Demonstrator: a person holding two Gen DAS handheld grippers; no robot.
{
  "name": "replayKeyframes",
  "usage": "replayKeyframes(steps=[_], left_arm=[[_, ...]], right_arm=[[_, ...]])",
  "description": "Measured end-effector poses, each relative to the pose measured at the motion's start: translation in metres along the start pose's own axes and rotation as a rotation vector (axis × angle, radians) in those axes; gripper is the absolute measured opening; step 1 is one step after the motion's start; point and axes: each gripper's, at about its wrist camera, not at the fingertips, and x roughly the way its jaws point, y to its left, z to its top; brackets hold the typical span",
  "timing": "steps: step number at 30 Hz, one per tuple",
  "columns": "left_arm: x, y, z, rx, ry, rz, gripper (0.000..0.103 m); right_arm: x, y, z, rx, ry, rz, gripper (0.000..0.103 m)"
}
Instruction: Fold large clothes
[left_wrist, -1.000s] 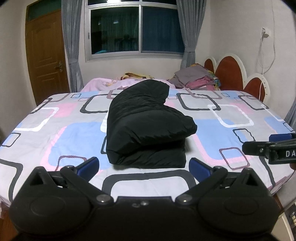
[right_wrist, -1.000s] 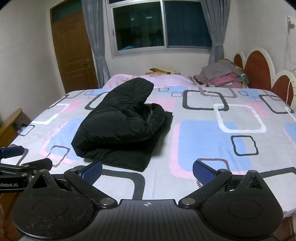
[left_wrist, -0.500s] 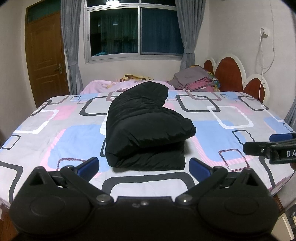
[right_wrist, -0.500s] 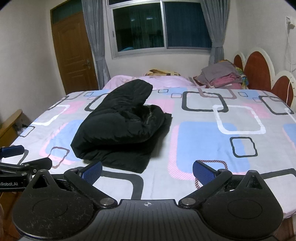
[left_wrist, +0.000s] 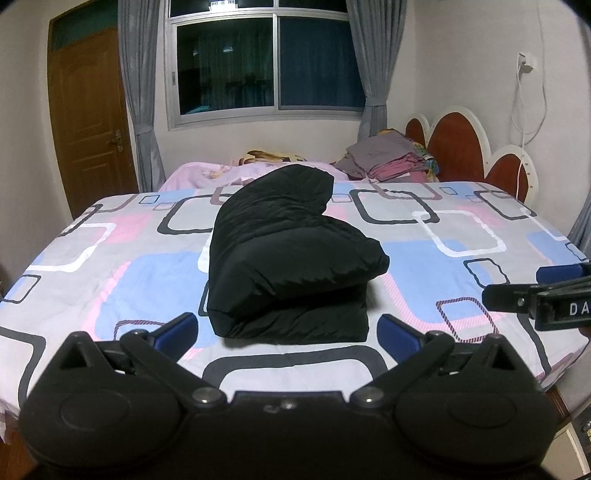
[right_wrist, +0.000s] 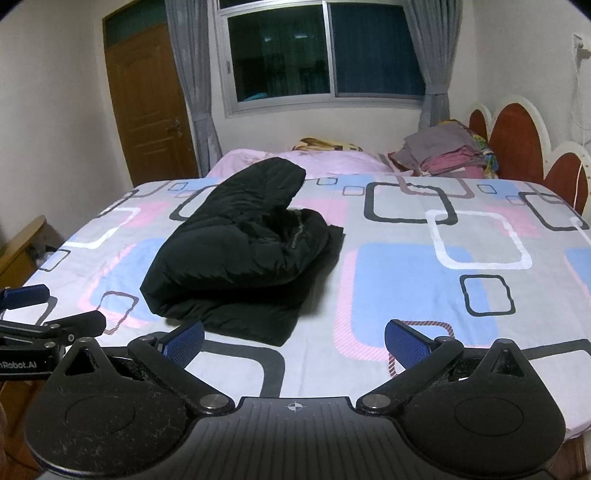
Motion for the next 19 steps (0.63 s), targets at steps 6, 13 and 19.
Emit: replayKeyframes(steps=[6,13,19], left_arm=[[0.0004,0.0001,0.0004,0.003,0.003,0.001,0.103],[0.0001,-0.0001,0.0006,0.000,-0.002,-0.002,0.103],[-0.0024,0.0010,-0.0007,-0.014,-0.035,0.002,0.102]], right_arm=[[0.0006,-0.0027,0.0002,-0.004,0.003,0.001,0.103],[0.0009,-0.0043,0.0002,-0.008,0.003,0.009,0.103],[0.0010,-0.0064,-0.0007,-0.012,0.004,0.016,0.103]])
